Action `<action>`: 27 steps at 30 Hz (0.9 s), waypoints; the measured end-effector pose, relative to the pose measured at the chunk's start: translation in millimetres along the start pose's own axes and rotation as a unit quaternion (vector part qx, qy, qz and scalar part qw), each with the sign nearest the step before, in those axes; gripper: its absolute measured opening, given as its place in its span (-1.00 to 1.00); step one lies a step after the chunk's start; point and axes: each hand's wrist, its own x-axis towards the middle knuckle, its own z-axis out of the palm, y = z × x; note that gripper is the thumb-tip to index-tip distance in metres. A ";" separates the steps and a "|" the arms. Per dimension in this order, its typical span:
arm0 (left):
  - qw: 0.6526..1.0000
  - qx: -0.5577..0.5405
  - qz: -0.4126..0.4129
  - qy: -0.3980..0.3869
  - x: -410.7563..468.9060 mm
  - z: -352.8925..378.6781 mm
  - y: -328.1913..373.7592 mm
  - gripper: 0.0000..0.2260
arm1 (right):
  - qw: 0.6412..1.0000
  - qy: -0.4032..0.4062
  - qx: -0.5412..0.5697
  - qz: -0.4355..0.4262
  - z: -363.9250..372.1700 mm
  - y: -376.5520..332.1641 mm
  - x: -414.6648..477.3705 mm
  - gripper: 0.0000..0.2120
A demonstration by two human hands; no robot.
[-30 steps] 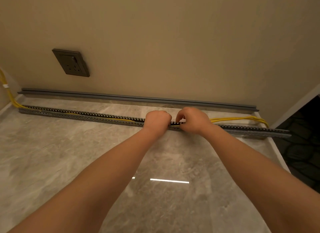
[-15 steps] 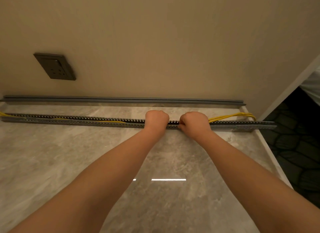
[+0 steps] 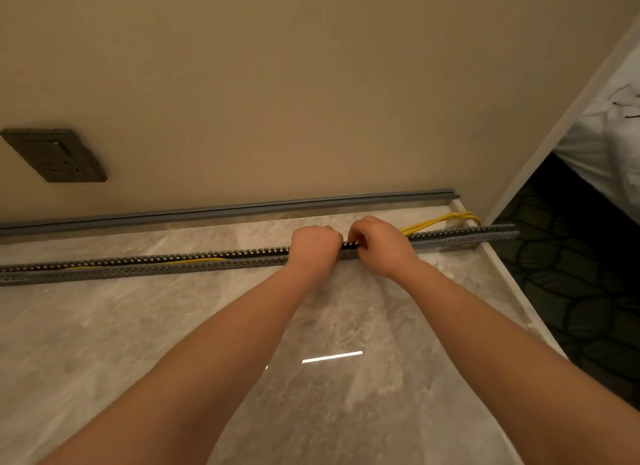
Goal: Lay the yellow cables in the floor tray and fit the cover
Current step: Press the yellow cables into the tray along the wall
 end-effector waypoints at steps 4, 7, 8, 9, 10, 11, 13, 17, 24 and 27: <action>0.998 0.034 0.016 -0.043 9.2 -8.8 6.4 -0.87 | 0.999 0.015 -0.028 0.033 -2.0 3.4 -8.7 -0.72; 0.997 0.045 0.016 -0.058 9.9 -15.0 13.0 -0.81 | 0.995 0.011 -0.078 0.058 -5.7 9.2 -11.5 -0.71; 0.997 0.047 0.017 -0.058 10.6 -15.6 14.8 -0.79 | 0.994 0.005 -0.087 0.069 -7.2 11.5 -11.5 -0.71; 0.997 0.047 0.017 -0.059 11.3 -15.8 16.4 -0.79 | 0.992 -0.001 -0.094 0.078 -8.3 14.2 -11.5 -0.71; 0.997 0.046 0.015 -0.059 12.1 -16.8 17.8 -0.78 | 0.991 -0.007 -0.103 0.084 -9.6 16.9 -11.2 -0.71; 0.997 0.048 0.011 -0.061 12.9 -18.5 18.8 -0.78 | 0.990 -0.012 -0.114 0.085 -11.5 19.3 -10.9 -0.71; 0.995 0.056 0.000 -0.078 12.5 -22.2 22.1 -0.79 | 0.987 -0.017 -0.141 0.075 -16.1 25.4 -10.6 -0.71; 0.991 0.066 -0.046 -0.108 18.9 -27.1 33.7 -0.69 | 0.984 -0.029 -0.169 0.042 -25.1 43.1 -6.8 -0.77; 0.980 0.060 -0.135 -0.135 23.1 -27.9 47.8 -0.66 | 0.973 -0.025 -0.215 -0.076 -28.3 64.2 -1.6 -0.82; 0.979 0.057 -0.154 -0.116 21.6 -27.1 55.9 -0.69 | 0.974 -0.026 -0.209 -0.086 -27.0 69.4 -0.4 -0.82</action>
